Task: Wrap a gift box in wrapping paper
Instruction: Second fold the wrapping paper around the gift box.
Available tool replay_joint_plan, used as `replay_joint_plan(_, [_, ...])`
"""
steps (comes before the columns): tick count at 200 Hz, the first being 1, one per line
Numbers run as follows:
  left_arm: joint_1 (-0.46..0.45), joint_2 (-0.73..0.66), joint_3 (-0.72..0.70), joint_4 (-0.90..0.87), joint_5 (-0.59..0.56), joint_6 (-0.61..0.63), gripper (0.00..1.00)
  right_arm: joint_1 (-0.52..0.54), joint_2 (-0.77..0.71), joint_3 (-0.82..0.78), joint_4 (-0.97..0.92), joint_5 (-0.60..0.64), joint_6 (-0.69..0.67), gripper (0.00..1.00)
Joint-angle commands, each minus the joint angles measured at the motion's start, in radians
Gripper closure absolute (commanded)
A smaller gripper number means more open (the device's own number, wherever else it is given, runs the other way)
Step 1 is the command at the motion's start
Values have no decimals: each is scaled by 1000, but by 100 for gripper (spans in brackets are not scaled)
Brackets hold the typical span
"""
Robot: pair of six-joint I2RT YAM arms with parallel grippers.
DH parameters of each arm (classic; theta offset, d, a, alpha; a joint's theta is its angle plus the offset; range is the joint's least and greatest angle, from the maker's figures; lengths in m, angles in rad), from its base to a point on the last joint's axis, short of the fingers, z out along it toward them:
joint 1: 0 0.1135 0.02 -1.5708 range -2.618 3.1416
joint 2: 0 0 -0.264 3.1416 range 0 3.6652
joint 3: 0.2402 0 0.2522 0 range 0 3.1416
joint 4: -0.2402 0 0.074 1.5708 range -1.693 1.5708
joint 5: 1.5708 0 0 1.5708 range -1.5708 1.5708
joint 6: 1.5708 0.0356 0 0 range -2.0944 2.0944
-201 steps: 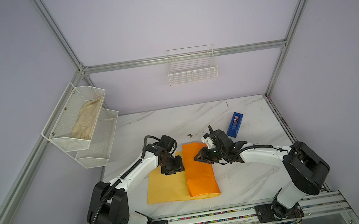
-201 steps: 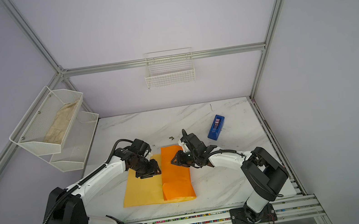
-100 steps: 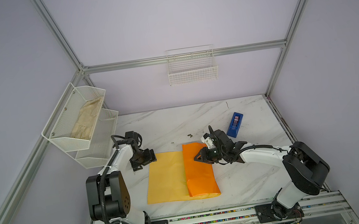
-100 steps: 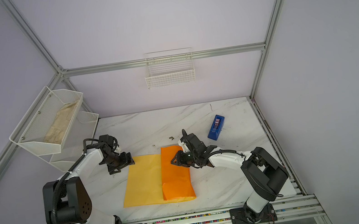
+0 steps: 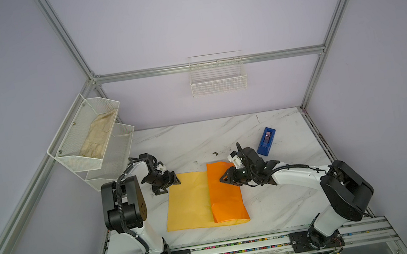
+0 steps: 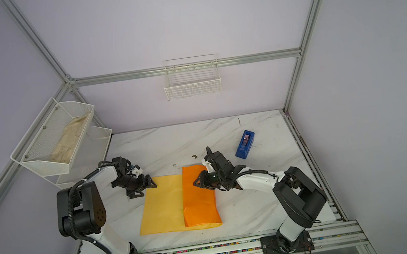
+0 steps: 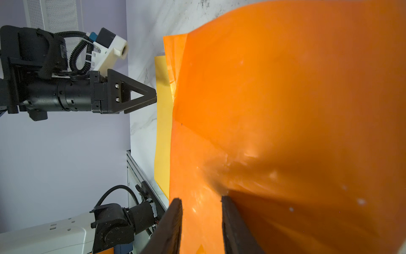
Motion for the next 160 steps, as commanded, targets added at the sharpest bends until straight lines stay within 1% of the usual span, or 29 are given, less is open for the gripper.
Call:
replay_joint_plan(1, [-4,22,-35,13,122,43,16,-2,4,-43,-50,38,22,65])
replay_joint_plan(35, [-5,-34,-83,38,212,14,17,-2,-2,-47,-47,37,25,65])
replay_joint_plan(77, [-30,-122,-89,27,224,-17,18,-2,-6,-50,-48,37,29,65])
replay_joint_plan(86, [-37,-133,-84,21,234,-25,20,-2,-7,-50,-49,36,28,65])
replay_joint_plan(94, [-47,-141,-78,7,223,-35,22,-2,-8,-51,-49,38,29,65])
replay_joint_plan(105, [-62,-159,-72,-12,156,-54,25,-2,-9,-53,-45,38,32,65])
replay_joint_plan(116, [-75,-183,-66,-26,88,-74,30,-2,-12,-56,-44,40,34,65])
replay_joint_plan(132, [-81,-203,-55,-46,27,-80,41,-2,-14,-56,-44,39,36,65])
replay_joint_plan(142, [-84,-208,-47,-56,10,-80,49,-2,-15,-56,-45,41,34,65])
replay_joint_plan(153, [-84,-205,-37,-67,7,-80,63,-1,-14,-56,-44,41,35,65])
replay_joint_plan(160, [-84,-205,-29,-77,7,-79,68,-2,-14,-57,-44,40,34,65])
